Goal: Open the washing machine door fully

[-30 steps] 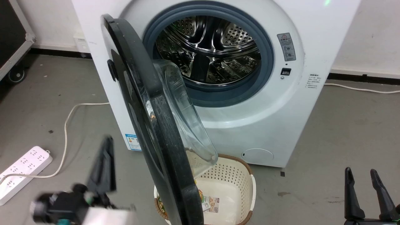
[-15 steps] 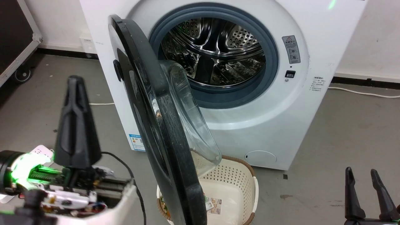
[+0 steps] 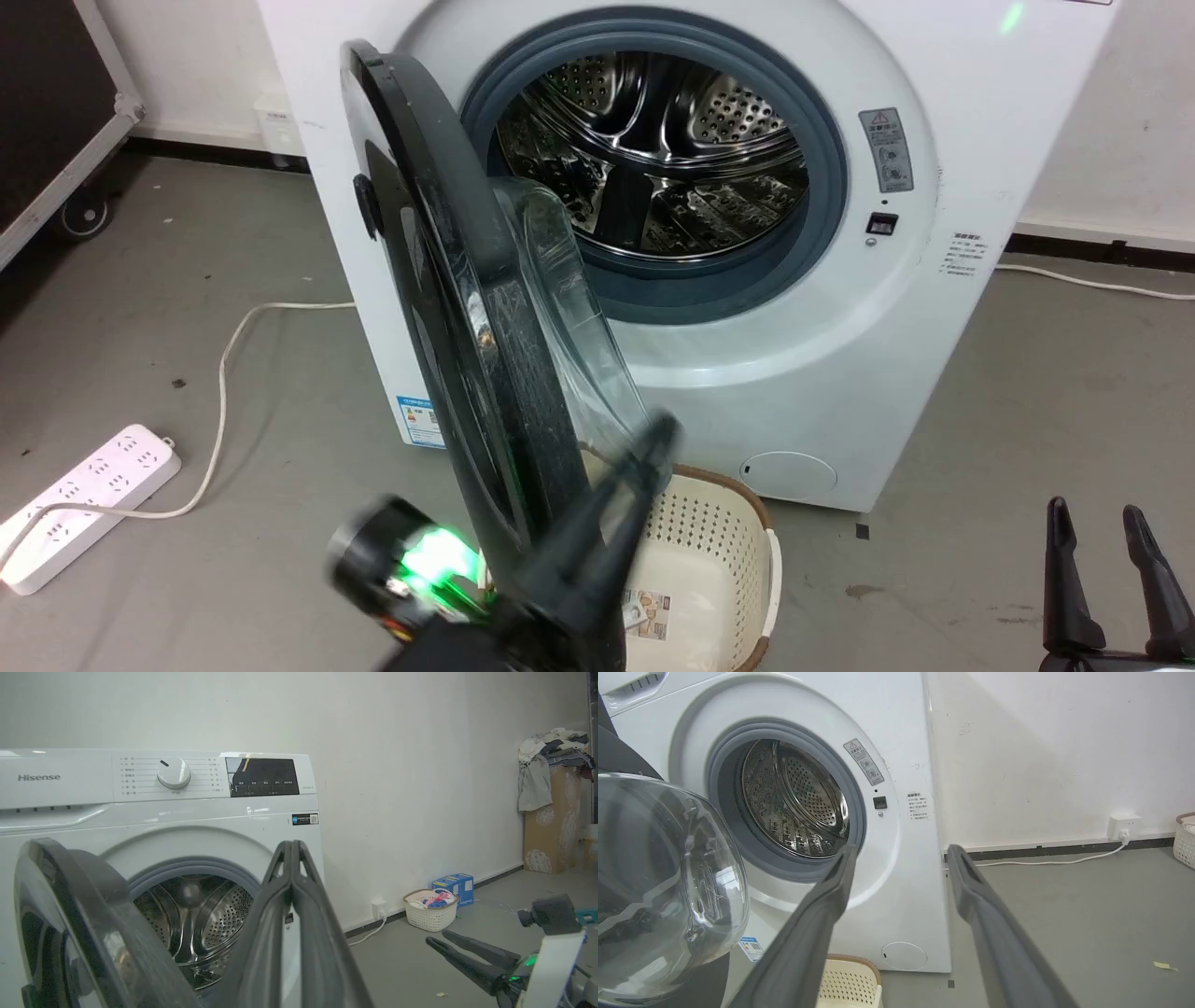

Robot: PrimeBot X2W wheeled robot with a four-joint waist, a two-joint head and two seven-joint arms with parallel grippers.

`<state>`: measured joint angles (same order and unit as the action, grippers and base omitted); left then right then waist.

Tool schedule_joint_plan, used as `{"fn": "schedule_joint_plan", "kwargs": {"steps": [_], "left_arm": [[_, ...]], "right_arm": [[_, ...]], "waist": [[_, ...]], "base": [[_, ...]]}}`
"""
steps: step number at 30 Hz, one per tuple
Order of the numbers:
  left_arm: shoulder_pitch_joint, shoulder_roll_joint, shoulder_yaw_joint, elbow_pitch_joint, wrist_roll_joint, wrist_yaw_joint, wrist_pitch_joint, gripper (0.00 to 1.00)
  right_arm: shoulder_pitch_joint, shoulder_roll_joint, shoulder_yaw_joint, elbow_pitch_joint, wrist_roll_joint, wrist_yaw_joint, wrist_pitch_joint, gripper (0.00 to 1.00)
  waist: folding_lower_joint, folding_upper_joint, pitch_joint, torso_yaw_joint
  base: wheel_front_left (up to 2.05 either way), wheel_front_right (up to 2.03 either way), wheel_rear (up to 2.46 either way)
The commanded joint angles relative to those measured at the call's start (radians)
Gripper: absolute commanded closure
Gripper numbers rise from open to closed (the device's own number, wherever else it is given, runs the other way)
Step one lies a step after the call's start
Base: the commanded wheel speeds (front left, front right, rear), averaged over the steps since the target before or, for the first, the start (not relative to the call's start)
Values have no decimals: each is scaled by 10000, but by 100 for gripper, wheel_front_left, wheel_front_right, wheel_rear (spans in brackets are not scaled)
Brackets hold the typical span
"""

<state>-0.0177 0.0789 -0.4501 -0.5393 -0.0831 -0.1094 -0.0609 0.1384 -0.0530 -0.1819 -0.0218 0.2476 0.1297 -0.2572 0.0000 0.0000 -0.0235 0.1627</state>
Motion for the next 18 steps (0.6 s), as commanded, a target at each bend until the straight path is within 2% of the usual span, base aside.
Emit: {"fn": "schedule_joint_plan", "kwargs": {"steps": [1,9,14,18], "left_arm": [[243,123,-268,224,-133,-86,256,100],[1013,306,-1347,1232,-810,-139,1564,100],[1153,282,-1448,1791,-968,-73,1724,100],[1175,251,-1293,2388,-928,208,1768,100]], "right_arm": [[-128,28,-18,27,47,10,-45,0],[-107,28,-30,111,108,10,-45,0],[-134,28,-21,160,131,10,-45,0],[-165,28,37,196,160,10,-45,0]], "waist": [[0,0,7,23],[0,0,33,109],[0,0,65,137],[0,0,106,153]], "base": [[0,0,0],[0,0,0],[0,0,0],[0,0,0]]}}
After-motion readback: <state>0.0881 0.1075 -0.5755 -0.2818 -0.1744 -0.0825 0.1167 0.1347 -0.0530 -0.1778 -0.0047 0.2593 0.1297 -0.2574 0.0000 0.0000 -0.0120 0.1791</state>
